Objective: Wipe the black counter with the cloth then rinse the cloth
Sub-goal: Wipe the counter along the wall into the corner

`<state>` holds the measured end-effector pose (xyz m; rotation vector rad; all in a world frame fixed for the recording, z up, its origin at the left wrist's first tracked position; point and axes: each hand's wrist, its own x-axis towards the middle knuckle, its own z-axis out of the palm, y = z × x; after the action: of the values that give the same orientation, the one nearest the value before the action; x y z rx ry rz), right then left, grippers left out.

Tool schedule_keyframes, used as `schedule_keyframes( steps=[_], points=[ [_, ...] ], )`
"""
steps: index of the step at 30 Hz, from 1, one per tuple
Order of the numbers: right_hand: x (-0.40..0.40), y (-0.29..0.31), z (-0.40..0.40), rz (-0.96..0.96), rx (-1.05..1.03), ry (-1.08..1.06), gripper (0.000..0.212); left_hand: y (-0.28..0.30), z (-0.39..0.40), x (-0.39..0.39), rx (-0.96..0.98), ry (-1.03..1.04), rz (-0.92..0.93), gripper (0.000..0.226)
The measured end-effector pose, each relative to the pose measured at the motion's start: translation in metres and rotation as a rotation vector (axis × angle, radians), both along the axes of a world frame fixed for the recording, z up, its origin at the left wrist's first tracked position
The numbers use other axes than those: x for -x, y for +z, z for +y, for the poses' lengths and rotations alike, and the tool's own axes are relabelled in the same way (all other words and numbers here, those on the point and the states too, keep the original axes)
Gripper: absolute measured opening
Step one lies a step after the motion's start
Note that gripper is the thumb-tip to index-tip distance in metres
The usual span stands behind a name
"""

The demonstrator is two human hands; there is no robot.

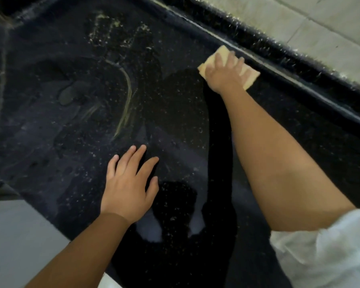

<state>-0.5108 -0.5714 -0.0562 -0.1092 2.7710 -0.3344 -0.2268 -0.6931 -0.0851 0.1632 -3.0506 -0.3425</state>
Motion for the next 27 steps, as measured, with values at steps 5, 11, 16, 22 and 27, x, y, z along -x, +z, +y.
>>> schedule_keyframes(
  steps=[5, 11, 16, 22, 27],
  points=[
    [-0.051, -0.001, -0.008, 0.057, -0.037, 0.444, 0.051, 0.002, 0.002, 0.0, -0.009, 0.001, -0.006, 0.047],
    [-0.175, -0.009, 0.082, 0.089, -0.121, 0.617, 0.058, 0.004, 0.002, 0.0, -0.015, 0.011, -0.015, 0.047],
    [-0.158, 0.002, 0.156, 0.041, -0.155, 0.255, 0.073, 0.004, 0.002, 0.0, -0.02, 0.007, -0.003, 0.047],
    [-0.088, -0.003, 0.073, 0.074, -0.054, 0.054, 0.052, 0.003, 0.002, 0.0, -0.036, 0.005, 0.01, 0.045],
    [-0.133, -0.007, 0.009, 0.072, -0.016, 0.424, 0.051, 0.004, 0.002, 0.0, -0.035, 0.002, -0.003, 0.045]
  ],
)
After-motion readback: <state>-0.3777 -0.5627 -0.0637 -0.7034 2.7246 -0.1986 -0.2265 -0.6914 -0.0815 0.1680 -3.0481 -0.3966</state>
